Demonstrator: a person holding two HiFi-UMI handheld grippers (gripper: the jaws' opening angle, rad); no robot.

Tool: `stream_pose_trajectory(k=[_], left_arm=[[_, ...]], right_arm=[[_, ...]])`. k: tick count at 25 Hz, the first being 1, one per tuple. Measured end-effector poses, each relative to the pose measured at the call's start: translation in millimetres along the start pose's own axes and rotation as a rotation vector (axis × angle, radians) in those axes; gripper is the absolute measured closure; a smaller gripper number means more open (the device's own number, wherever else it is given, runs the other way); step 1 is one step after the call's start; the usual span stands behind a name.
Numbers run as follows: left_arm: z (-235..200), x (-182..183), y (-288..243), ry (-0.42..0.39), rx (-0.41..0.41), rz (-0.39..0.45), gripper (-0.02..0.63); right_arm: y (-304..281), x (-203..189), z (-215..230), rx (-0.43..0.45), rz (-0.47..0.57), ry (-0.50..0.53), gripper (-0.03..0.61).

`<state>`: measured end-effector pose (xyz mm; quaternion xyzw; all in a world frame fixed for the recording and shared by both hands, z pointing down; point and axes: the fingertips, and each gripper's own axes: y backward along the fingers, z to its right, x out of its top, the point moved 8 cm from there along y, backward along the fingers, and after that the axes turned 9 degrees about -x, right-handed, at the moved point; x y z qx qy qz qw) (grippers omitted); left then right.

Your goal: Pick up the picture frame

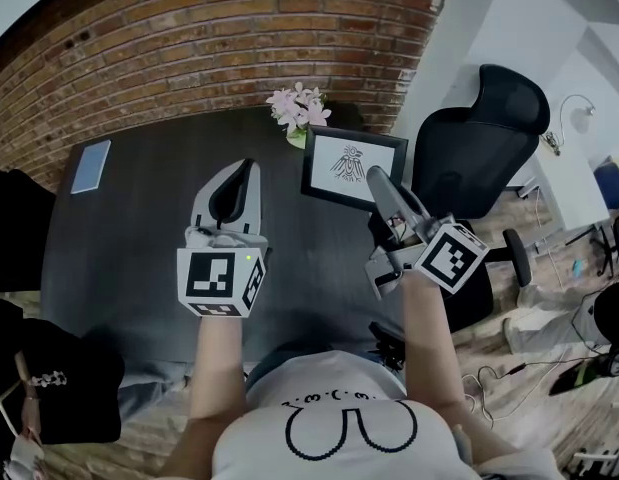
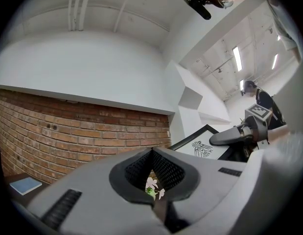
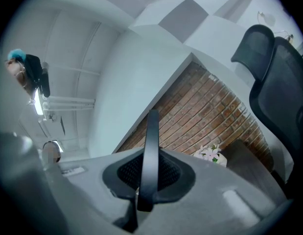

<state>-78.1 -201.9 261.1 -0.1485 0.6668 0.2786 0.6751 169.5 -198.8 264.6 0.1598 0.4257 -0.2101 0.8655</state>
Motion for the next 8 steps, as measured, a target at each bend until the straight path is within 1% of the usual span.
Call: stream_pose_trajectory(k=[2,8], left_arm=[[0.6,0.9,-0.7,0.000,-0.003,-0.002,0.615],[0.1,0.3,-3.0,-0.001,-0.010,0.000,0.615]], right_arm=[[0.7,0.2,0.6,-0.014,-0.001,-0.002,0.557],[-1.1,-1.2,1.1,-0.009,-0.001,0.009,0.557]])
